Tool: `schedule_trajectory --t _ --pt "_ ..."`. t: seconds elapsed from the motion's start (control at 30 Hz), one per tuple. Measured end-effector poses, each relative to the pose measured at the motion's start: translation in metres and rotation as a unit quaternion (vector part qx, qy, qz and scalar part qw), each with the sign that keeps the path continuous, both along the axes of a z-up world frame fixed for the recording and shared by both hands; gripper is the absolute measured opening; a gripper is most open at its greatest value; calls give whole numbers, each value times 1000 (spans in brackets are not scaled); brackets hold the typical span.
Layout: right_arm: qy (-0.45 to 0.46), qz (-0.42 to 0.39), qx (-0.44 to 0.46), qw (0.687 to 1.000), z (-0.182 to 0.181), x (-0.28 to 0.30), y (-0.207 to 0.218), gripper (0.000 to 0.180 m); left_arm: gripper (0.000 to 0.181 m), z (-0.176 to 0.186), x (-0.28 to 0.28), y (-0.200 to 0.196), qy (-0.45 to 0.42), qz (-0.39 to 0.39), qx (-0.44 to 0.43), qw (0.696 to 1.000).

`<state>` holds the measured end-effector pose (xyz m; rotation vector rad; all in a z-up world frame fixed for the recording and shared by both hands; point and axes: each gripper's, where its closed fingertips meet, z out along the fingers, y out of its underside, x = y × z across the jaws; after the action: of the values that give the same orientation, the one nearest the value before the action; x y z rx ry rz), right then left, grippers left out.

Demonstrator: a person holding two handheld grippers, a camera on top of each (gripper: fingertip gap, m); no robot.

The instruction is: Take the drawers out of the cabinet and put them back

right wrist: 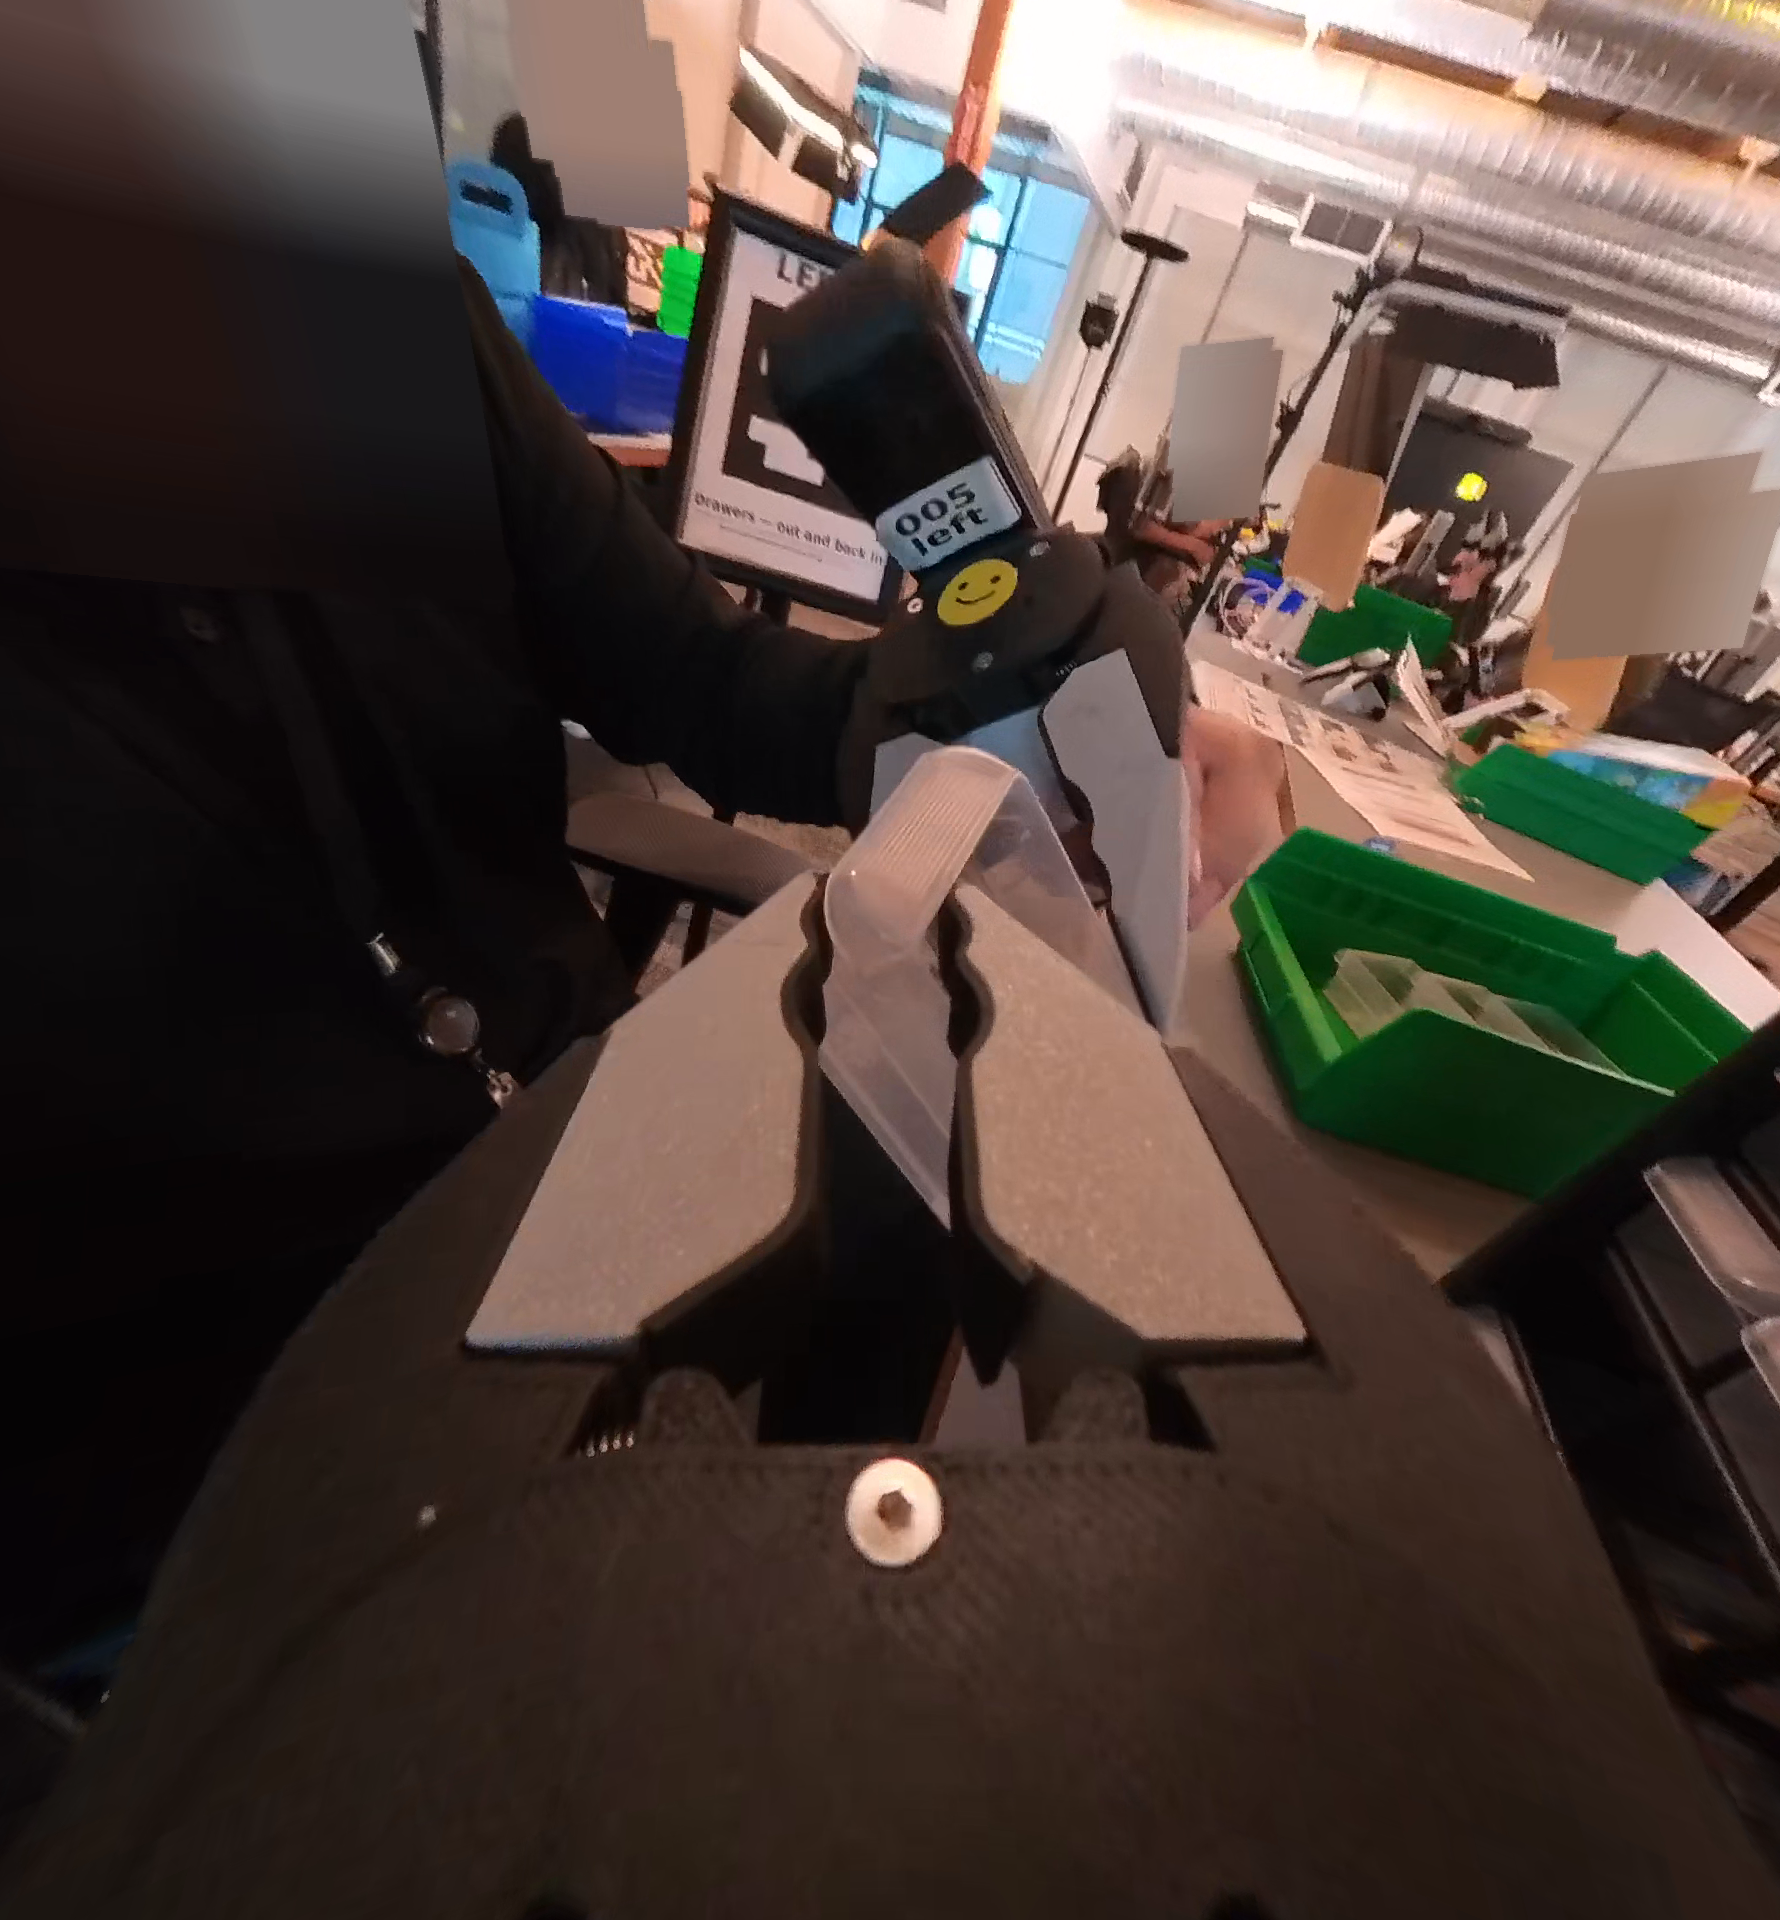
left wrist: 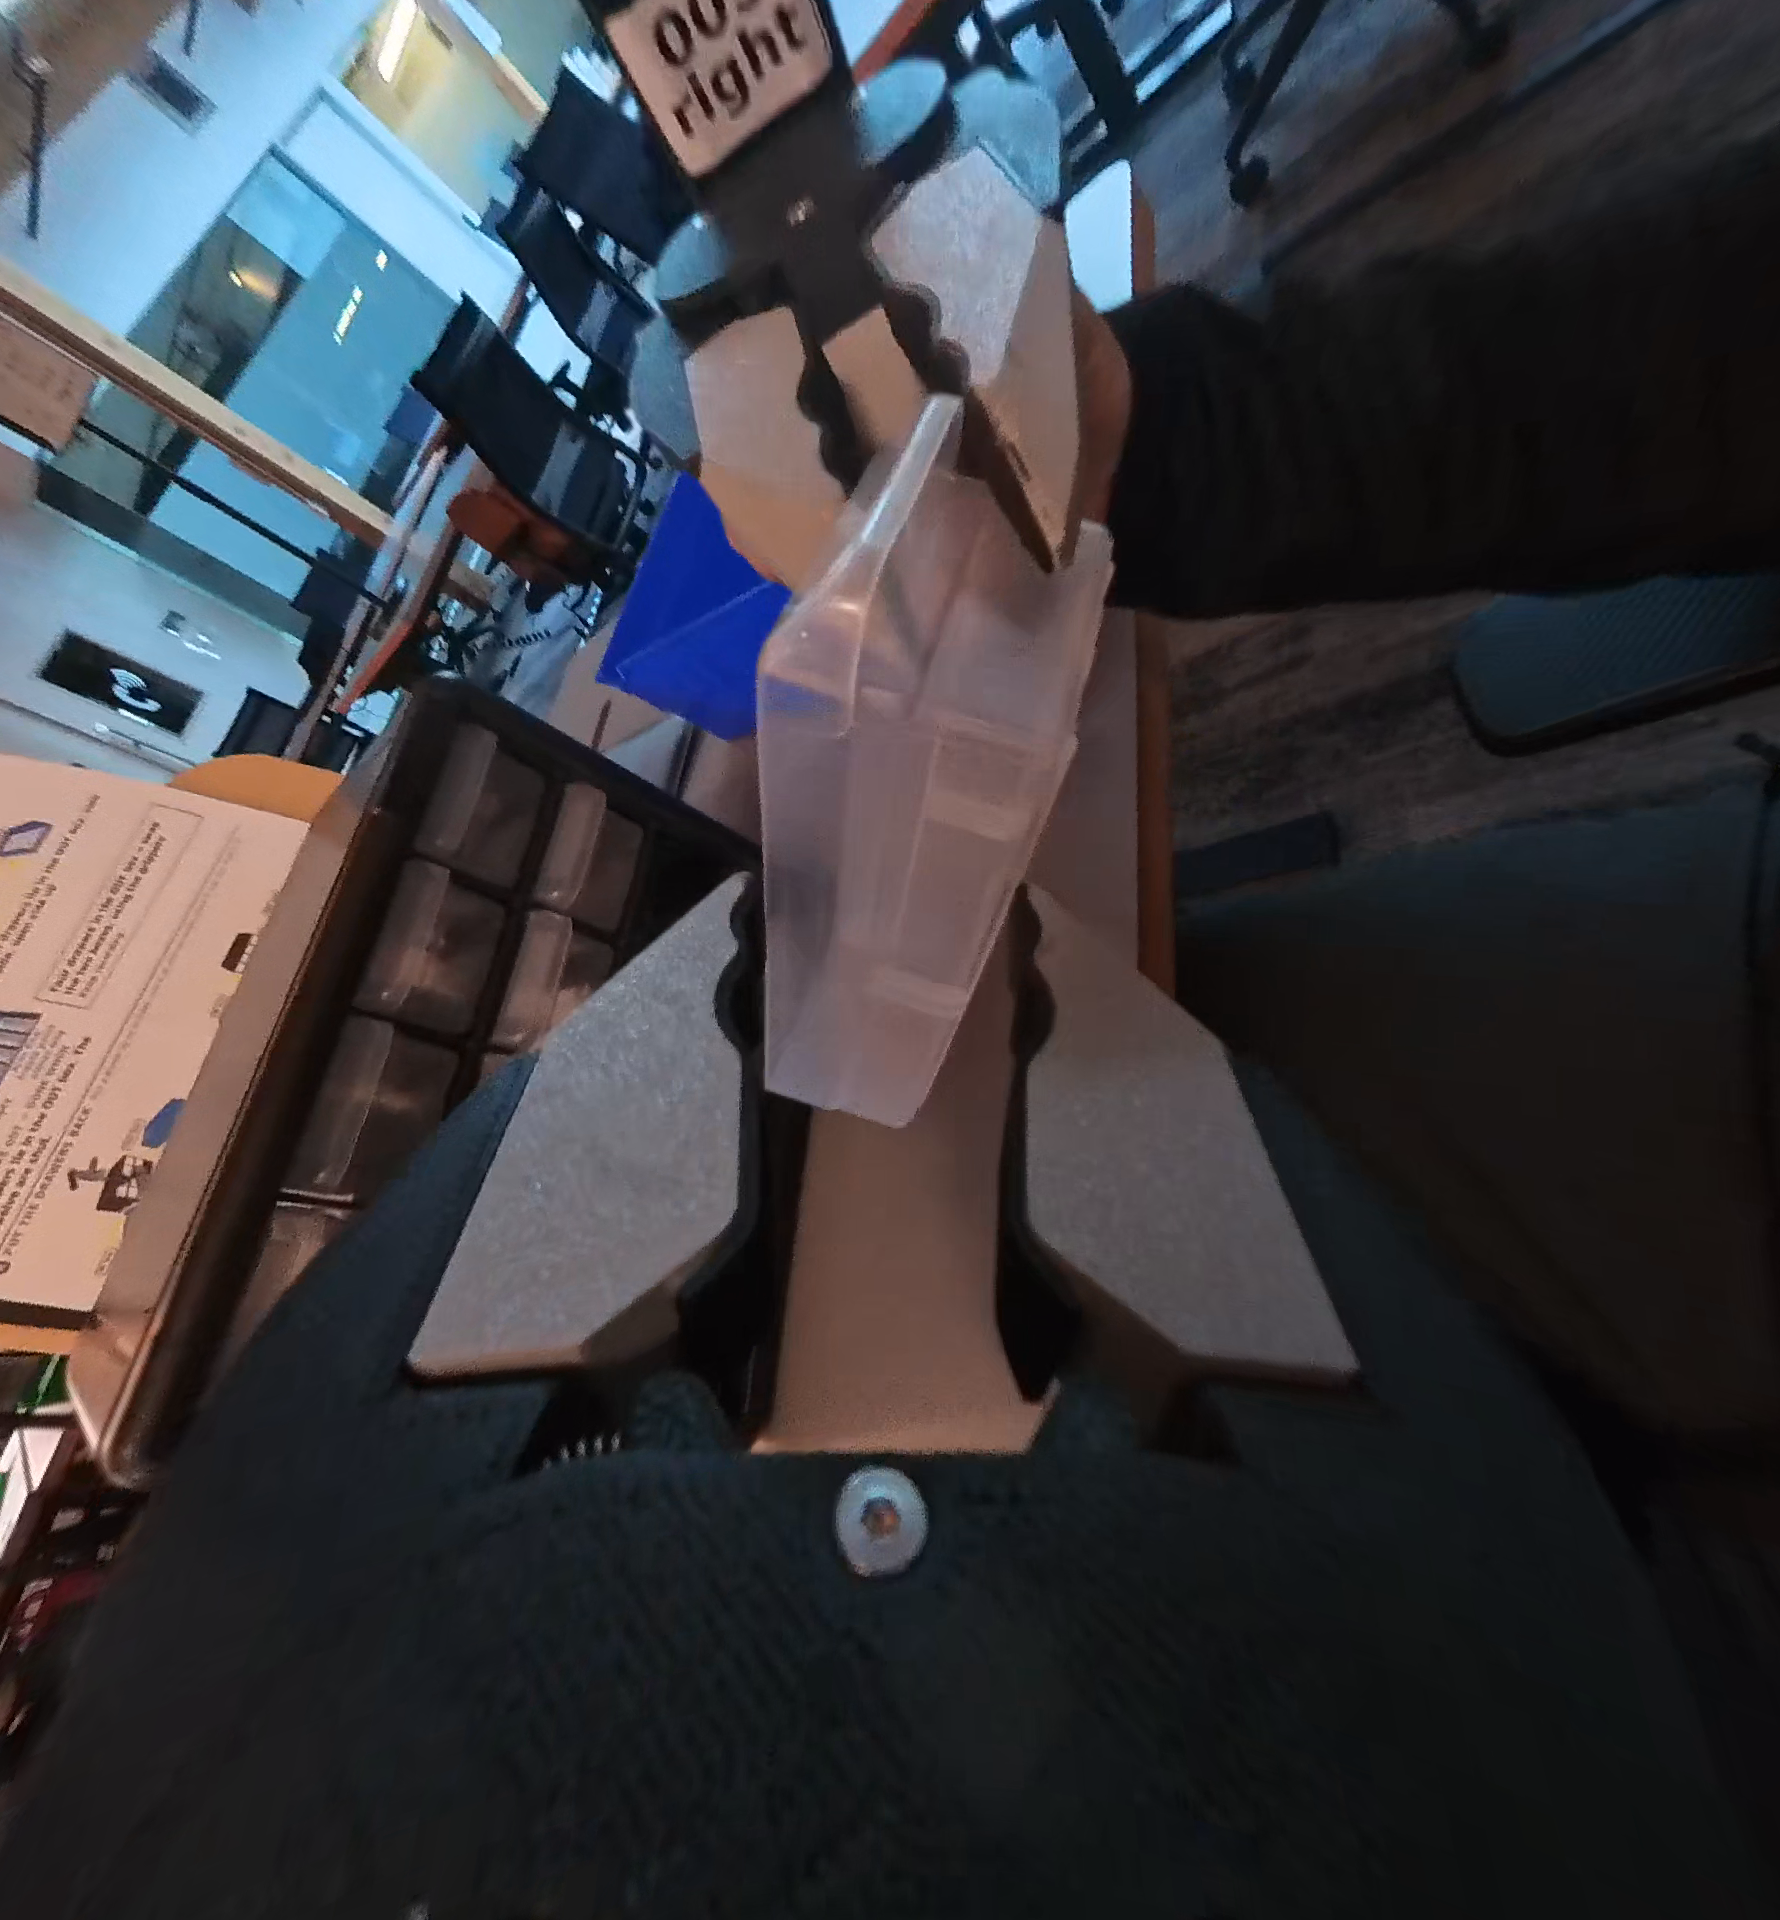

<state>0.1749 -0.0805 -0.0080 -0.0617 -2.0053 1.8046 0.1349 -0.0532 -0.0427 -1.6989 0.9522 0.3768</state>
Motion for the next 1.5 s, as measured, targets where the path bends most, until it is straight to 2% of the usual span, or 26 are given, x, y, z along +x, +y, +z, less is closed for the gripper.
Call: schedule_trajectory --t 0.2,0.37,0.43,0.53,0.6,0.73,0.8,0.93,1.03,1.13,1.27,1.33,1.4,1.5 --pt "11 40 -27 999 6 12 1 18 44 7 12 -2 3 -31 14 999" --pt "-28 -5 -11 1000 0 0 6 18 44 -1 -1 0 29 18 -26 999" --pt "-49 -66 10 997 -4 -15 13 21 43 -4 -13 3 40 50 -38 997" --pt "-51 -168 58 983 -6 -31 22 51 43 -10 -34 9 91 95 -39 991" --pt "-25 -222 96 970 -4 -34 24 54 43 -13 -39 14 133 97 -26 986" --pt "-12 -289 201 936 -21 -38 28 33 43 -19 -41 26 186 84 -1 979" --pt "-23 -302 239 922 -33 -38 32 28 43 -19 -39 29 206 69 16 976" --pt "-37 -287 250 924 -39 -31 33 21 43 -20 -36 33 253 46 49 965" --pt "-64 -264 249 930 -47 -25 31 30 44 -20 -35 35 304 40 70 949" --pt "-68 -276 276 918 -54 -26 36 16 43 -24 -34 37 326 34 66 942" --pt "-60 -288 304 906 -56 -25 42 16 44 -27 -32 41 302 44 53 951" --pt "-68 -281 301 909 -55 -18 44 16 46 -25 -25 38 254 36 32 966" --pt "-71 -286 307 905 -56 -11 52 16 33 -21 -19 31 187 20 -15 982" --pt "-60 -335 328 881 -58 -10 78 16 15 6 -19 26 107 4 -41 993"
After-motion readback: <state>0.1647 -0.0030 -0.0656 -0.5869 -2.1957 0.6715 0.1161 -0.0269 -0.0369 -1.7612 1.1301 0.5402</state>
